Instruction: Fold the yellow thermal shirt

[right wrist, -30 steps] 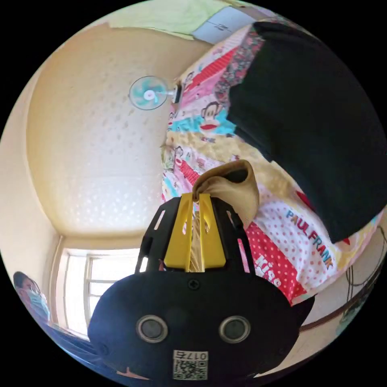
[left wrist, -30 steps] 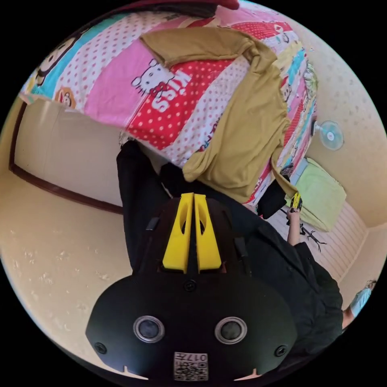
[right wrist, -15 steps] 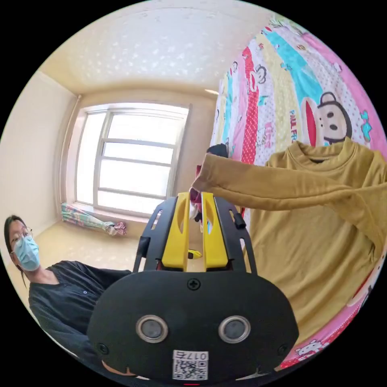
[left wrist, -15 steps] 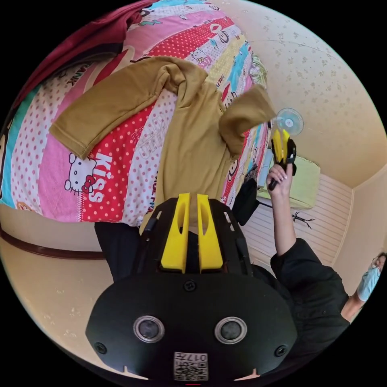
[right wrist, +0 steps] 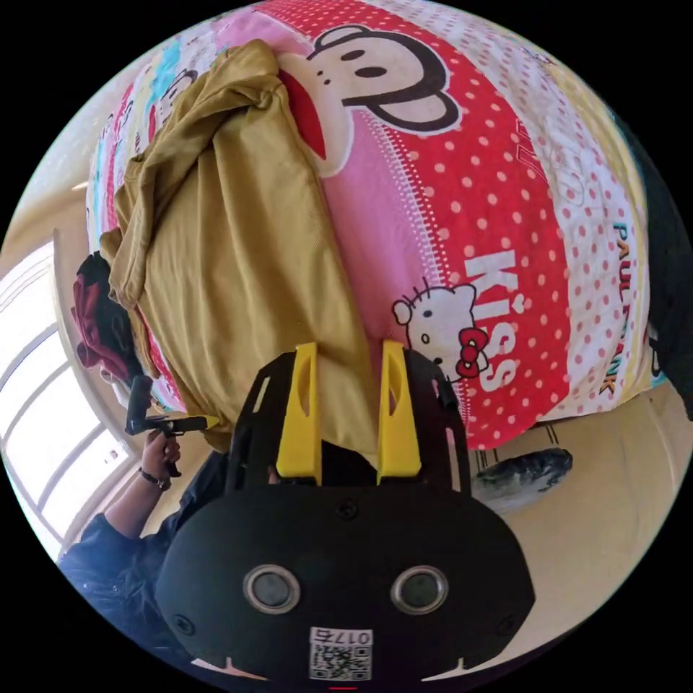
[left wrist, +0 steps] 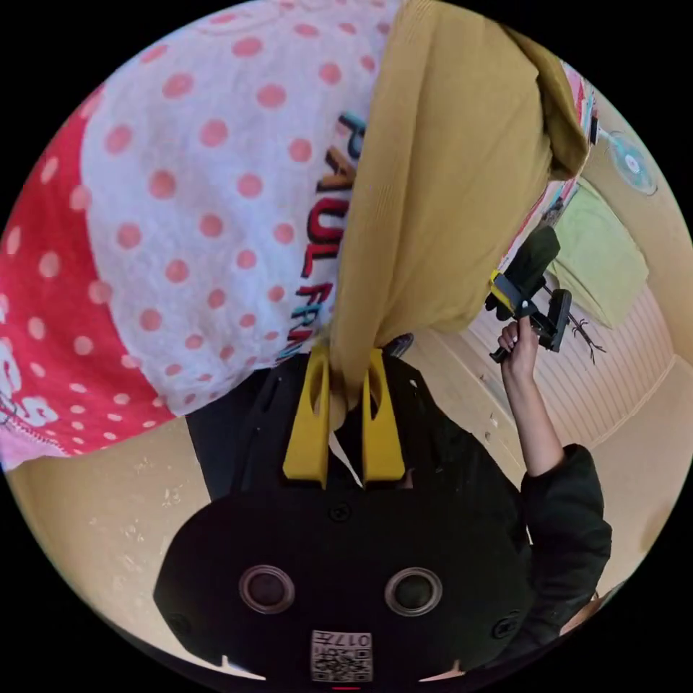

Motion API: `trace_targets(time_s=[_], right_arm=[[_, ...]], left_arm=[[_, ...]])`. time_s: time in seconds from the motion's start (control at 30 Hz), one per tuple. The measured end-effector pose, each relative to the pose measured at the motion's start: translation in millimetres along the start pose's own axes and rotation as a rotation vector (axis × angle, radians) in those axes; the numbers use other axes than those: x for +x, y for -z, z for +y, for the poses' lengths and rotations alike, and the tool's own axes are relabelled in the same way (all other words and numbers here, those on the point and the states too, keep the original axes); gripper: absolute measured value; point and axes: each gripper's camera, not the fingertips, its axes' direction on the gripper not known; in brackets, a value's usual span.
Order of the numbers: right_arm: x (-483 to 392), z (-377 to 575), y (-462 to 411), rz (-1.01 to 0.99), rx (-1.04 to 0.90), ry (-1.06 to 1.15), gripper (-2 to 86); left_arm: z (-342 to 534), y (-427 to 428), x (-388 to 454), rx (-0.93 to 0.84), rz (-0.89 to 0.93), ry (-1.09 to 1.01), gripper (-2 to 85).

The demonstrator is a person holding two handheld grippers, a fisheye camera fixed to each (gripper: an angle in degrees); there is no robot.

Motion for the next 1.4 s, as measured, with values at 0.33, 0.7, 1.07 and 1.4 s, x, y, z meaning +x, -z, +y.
trace_targets(time_s=[0.33, 0.7, 1.07, 1.4], right_arm=[[29, -32, -23, -0.088, -0.383, -0.085, 4.3], [-50, -165, 107, -0.210, 0.057, 0.234, 9.7], [-139, -312, 17, 0.096, -0.160, 0.421, 6.0], [-88, -308, 87, 0.098, 0.190, 0.365, 1.1]], left_arm=[[51, 27, -32, -0.032, 0.216, 0.050, 6.0], [71, 195, 60, 0.634, 0.052, -0.102, 10.7], [-1, 165, 102, 0.472, -0.072, -0.048, 6.6], [92, 198, 135, 0.562, 0.072, -0.277, 2.7]])
